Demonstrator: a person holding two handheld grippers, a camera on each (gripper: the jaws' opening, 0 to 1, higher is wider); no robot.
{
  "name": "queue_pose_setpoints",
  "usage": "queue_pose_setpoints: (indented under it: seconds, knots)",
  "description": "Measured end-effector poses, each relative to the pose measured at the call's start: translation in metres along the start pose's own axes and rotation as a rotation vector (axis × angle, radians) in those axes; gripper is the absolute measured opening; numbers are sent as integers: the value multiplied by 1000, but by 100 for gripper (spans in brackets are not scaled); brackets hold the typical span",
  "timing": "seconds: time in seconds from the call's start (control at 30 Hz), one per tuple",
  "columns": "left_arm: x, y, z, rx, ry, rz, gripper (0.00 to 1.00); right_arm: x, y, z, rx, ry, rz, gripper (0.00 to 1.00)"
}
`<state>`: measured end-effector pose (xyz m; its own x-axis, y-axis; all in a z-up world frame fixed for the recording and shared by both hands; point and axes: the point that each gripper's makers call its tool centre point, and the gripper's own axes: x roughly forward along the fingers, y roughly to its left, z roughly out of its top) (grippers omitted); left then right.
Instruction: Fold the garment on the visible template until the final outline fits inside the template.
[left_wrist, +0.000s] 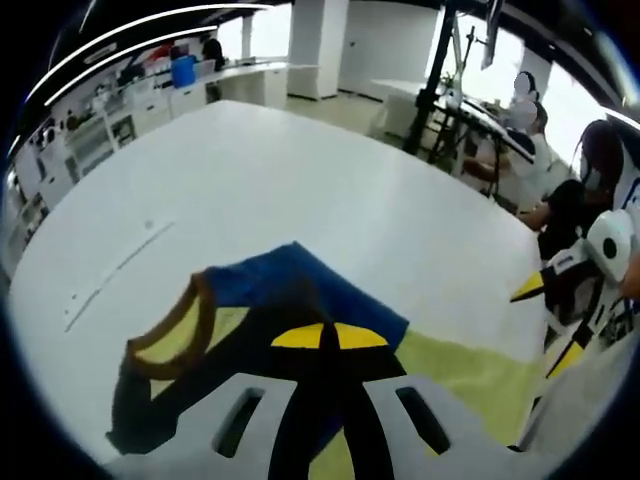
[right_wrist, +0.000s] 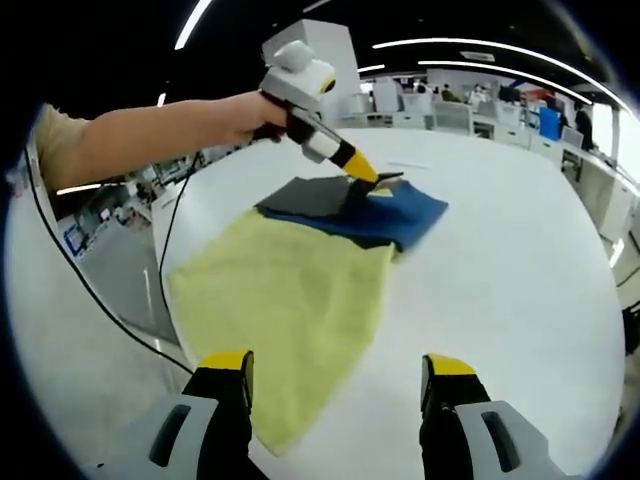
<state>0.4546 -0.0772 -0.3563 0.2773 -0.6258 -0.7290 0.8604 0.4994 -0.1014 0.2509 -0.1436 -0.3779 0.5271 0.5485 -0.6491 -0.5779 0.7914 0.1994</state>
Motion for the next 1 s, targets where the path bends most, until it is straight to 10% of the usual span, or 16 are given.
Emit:
queue_pose_setpoints:
  seconds: [0.77, 1.0]
  knots:
    - [8, -11, -4, 7, 16, -16, 1, -2, 3, -5, 4, -1, -4, 66]
    - [5, -11, -4, -2, 0, -11, 21, -4, 5, -6, 0, -2, -5, 67]
